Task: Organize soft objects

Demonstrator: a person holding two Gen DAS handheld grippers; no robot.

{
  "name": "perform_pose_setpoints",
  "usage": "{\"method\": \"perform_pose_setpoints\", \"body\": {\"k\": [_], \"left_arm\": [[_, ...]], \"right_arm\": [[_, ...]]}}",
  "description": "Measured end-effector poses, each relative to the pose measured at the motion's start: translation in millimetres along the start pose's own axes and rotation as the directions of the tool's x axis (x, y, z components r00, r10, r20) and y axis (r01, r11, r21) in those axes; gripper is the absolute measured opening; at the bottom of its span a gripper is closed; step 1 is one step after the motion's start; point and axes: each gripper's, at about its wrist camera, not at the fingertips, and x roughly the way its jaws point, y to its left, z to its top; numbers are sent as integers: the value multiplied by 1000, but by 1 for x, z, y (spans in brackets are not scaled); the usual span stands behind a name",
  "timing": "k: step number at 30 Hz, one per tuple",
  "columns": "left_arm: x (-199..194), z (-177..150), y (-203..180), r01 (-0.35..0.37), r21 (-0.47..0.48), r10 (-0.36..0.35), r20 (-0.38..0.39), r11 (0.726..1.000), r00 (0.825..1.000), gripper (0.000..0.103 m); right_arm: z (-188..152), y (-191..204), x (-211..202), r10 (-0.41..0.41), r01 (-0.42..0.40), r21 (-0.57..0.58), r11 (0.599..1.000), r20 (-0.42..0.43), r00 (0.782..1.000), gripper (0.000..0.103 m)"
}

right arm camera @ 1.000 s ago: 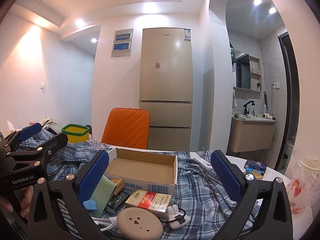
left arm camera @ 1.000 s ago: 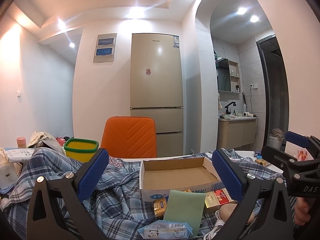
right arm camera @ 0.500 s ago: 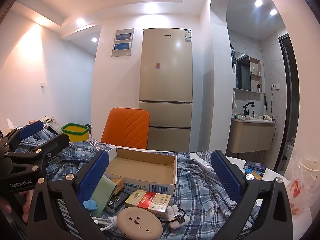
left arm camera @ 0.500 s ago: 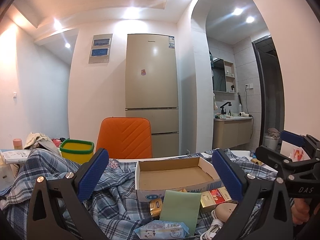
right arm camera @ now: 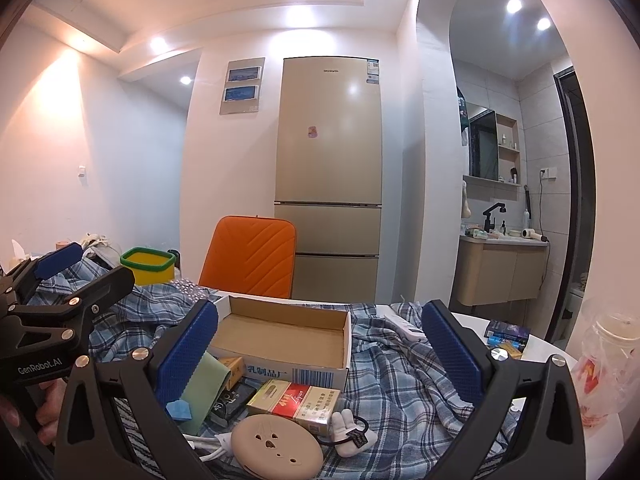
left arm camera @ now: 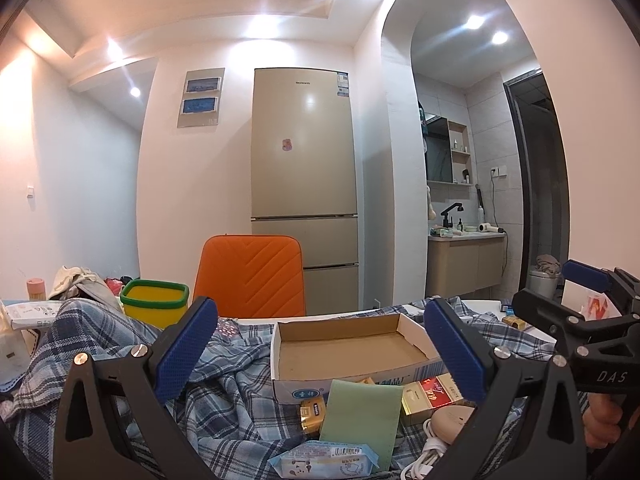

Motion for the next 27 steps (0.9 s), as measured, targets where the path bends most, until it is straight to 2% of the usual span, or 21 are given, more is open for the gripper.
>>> {"method": "perform_pose_setpoints", "body": {"k": [10, 20, 27], "left_arm": [[0, 3, -4, -1, 18, 1, -3, 1000, 1000, 103], [4, 2, 3, -13, -9, 13, -20, 1000, 1000, 103], [2, 2, 5, -7, -15, 7, -4, 1000, 1000, 103]], "right_arm": [[1, -3, 0, -11, 11, 6, 1000, -3, 1000, 103], [1, -2, 0, -16, 16, 2, 1000, 0, 1000, 103], [1, -1, 3, 3, -3, 8, 1000, -18, 1000, 103]]}}
